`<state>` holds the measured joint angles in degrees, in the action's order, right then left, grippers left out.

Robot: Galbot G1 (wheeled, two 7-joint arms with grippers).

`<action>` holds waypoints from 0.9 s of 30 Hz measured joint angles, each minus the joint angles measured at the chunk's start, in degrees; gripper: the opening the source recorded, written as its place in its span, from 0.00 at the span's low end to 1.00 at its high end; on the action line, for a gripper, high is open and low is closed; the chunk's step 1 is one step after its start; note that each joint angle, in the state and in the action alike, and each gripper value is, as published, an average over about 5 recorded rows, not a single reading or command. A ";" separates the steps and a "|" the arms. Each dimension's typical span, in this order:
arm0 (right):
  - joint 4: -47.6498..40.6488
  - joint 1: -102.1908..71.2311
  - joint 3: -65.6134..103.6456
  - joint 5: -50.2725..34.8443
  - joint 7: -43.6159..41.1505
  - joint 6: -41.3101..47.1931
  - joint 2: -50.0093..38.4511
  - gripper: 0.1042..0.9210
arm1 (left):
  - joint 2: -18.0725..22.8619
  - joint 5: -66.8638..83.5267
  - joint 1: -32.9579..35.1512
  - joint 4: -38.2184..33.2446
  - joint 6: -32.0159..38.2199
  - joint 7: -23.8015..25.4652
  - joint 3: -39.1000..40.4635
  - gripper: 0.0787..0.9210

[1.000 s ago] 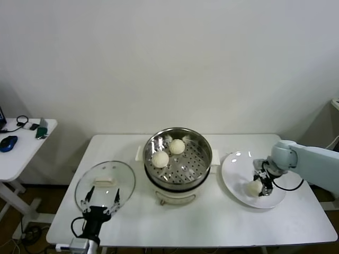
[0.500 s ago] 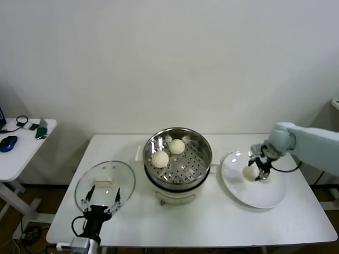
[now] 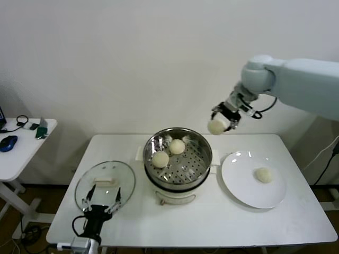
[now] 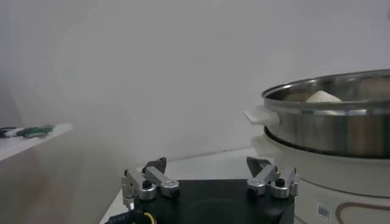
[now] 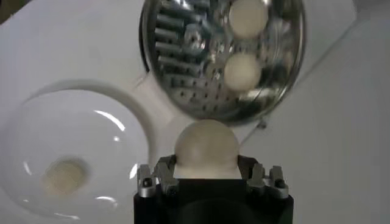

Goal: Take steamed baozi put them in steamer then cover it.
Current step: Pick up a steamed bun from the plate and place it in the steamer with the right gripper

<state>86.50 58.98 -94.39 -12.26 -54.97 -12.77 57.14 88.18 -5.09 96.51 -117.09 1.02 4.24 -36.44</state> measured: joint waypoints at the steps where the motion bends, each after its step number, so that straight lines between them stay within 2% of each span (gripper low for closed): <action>1: 1.27 0.07 0.06 0.60 0.34 -0.45 0.82 0.70 | 0.00 0.02 0.06 -0.03 0.03 -0.01 -0.02 0.88; 11: 7.53 -4.37 0.06 8.96 3.70 -2.99 6.99 0.70 | 0.05 0.03 0.09 -0.12 0.19 -0.13 -0.62 0.88; 27: 5.43 -14.33 -0.05 17.91 6.55 -1.74 11.25 0.70 | 0.14 0.07 0.32 0.33 0.64 -0.49 -0.77 0.88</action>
<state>91.93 44.65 -94.43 5.66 -48.42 -14.51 68.39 88.33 -5.02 96.84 -116.76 1.66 3.76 -37.22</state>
